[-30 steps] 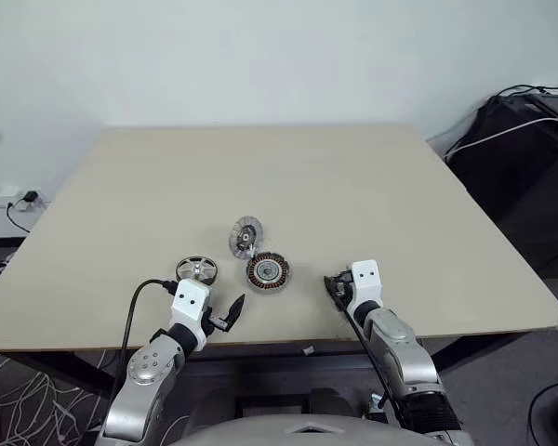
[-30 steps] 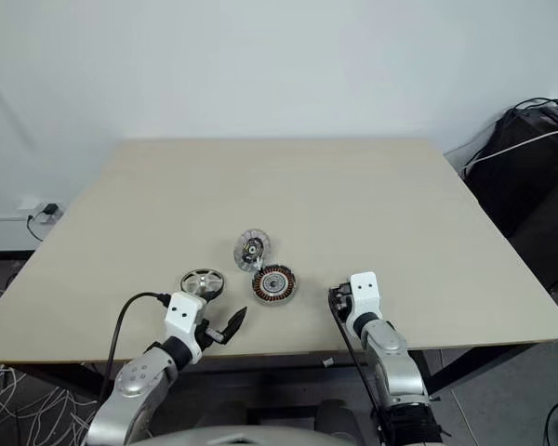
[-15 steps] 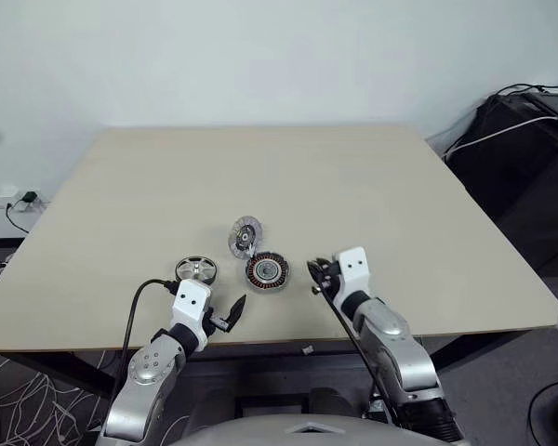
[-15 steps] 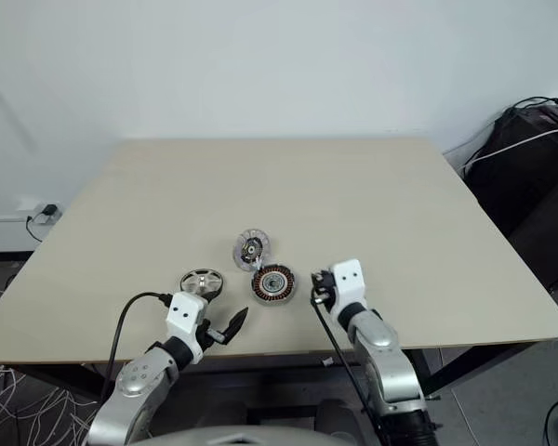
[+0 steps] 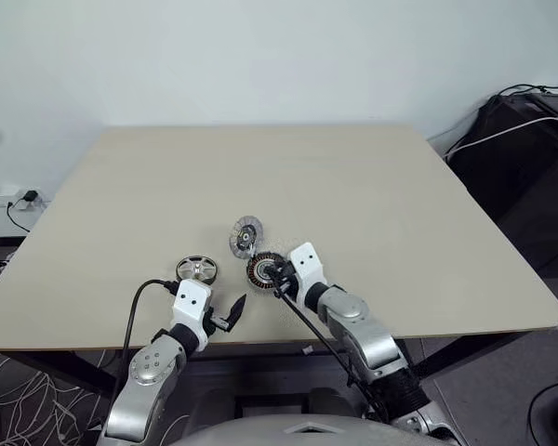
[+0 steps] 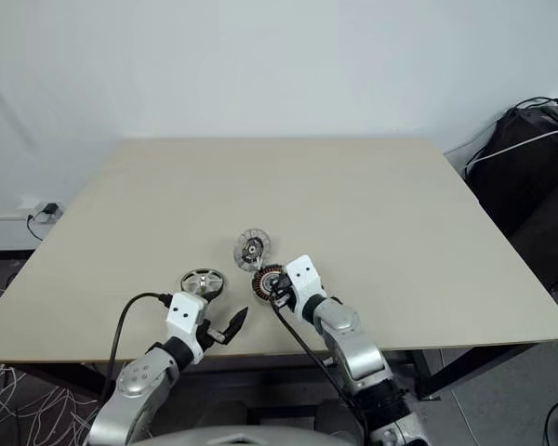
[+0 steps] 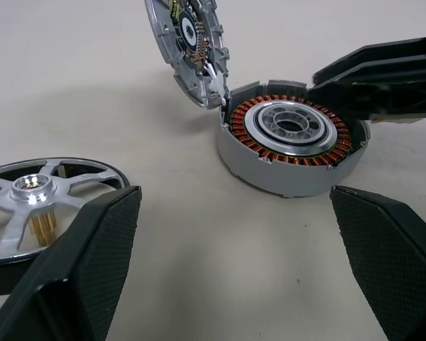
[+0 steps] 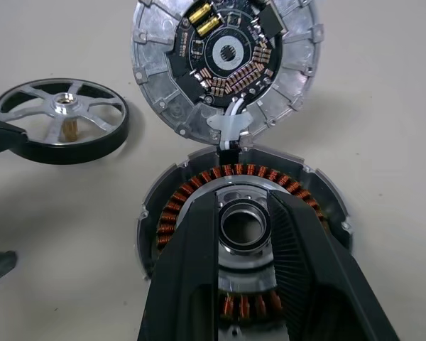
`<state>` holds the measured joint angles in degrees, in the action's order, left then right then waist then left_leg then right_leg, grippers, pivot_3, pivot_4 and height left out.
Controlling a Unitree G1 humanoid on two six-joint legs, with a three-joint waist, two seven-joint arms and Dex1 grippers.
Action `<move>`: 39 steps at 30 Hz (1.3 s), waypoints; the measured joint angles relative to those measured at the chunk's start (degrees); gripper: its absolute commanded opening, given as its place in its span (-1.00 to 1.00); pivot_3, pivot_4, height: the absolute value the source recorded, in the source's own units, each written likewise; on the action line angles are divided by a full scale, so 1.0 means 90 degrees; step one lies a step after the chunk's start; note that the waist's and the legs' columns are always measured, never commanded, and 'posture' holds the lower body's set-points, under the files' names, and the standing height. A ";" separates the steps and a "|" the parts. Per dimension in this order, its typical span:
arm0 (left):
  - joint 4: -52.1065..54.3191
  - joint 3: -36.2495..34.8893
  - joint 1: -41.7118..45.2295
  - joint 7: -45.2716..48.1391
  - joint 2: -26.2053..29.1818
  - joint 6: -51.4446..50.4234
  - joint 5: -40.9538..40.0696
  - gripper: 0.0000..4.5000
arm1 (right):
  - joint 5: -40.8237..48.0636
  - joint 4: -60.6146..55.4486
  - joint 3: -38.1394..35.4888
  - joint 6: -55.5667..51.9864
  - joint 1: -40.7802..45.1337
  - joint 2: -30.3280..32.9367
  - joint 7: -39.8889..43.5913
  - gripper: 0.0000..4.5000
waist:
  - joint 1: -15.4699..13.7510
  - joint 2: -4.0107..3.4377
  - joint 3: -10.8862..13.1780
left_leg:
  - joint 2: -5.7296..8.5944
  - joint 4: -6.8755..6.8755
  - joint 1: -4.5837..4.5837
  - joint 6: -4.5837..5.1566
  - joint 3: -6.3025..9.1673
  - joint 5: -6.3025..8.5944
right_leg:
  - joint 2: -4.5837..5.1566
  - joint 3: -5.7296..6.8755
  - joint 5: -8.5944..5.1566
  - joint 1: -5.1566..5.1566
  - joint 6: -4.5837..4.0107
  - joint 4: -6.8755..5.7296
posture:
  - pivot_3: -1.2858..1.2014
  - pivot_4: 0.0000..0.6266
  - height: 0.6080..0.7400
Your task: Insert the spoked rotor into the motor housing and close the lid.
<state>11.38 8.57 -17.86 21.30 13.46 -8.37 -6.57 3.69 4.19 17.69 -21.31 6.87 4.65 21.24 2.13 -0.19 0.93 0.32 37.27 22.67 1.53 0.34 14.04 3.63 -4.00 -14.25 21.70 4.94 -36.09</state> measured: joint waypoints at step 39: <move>-0.0019 0.0008 0.0005 -0.0005 -0.0068 0.0013 -0.0001 1.00 | -0.0219 0.0482 0.0126 -0.0100 0.0532 -0.0347 0.0078 -0.99 | 0.0016 -0.0003 0.0001 | 0.0004 0.0000 -0.0001 -0.0008 0.0003 -0.0001 | -0.0009 0.0000 0.0001 0.0005 0.0001 -0.0011 | 0.03 -1.00 1.00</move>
<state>11.21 8.64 -17.82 21.26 12.84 -8.26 -6.57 1.72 8.53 18.82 -22.21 11.66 1.53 21.95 2.27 -0.21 0.94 0.36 37.27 22.66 1.45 0.36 14.03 3.55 -4.00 -14.24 21.74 4.95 -36.19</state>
